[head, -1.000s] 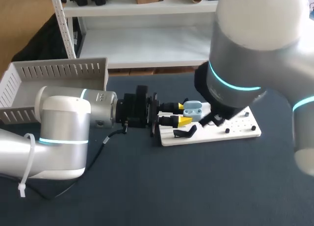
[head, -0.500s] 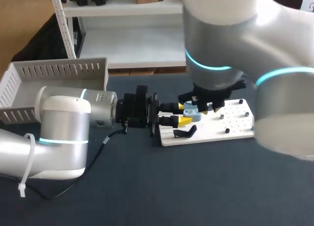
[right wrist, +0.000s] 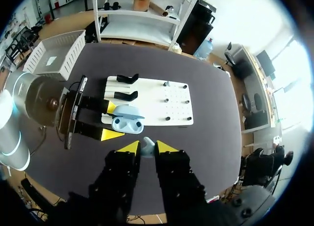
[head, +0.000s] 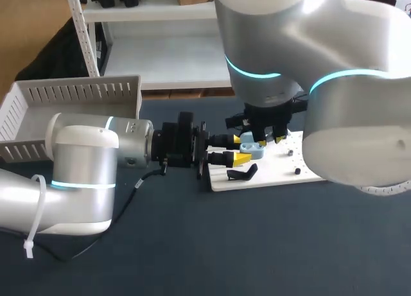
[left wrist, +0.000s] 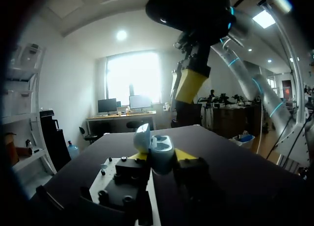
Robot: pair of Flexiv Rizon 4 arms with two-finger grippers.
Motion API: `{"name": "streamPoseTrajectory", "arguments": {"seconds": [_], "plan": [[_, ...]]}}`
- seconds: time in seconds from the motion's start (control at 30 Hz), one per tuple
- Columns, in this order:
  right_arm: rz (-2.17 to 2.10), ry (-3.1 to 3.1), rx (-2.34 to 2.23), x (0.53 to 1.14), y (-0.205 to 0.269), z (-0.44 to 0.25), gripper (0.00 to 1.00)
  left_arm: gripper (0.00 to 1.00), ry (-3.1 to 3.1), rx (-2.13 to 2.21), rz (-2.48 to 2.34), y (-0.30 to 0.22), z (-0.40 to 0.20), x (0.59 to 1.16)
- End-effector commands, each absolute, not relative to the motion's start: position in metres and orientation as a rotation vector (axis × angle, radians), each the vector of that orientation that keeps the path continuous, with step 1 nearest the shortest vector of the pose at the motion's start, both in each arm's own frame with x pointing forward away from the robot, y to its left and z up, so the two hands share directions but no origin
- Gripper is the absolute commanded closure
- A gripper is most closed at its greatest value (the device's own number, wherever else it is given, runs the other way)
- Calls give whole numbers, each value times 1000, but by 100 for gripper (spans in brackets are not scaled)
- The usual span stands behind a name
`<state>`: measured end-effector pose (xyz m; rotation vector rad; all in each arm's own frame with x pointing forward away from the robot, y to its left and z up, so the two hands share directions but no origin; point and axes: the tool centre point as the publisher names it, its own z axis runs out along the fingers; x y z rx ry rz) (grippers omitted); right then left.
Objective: Pick up each earbud case from the left stands, insert the matching earbuds, close the lid, and place the case in the box.
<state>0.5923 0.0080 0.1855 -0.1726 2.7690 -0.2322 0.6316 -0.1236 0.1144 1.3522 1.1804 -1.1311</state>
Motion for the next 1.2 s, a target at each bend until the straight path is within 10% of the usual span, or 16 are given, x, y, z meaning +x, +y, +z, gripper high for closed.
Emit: {"name": "streamPoseTrajectory", "arguments": {"seconds": [0.03, 1.2], "plan": [[-210, 2786, -51, 595, 10, 188, 100, 100, 1175, 1351, -1133, -123, 113, 632], [-226, 2947, 321, 610, 25, 178, 100, 100, 1175, 1351, -1133, -123, 113, 632]]}}
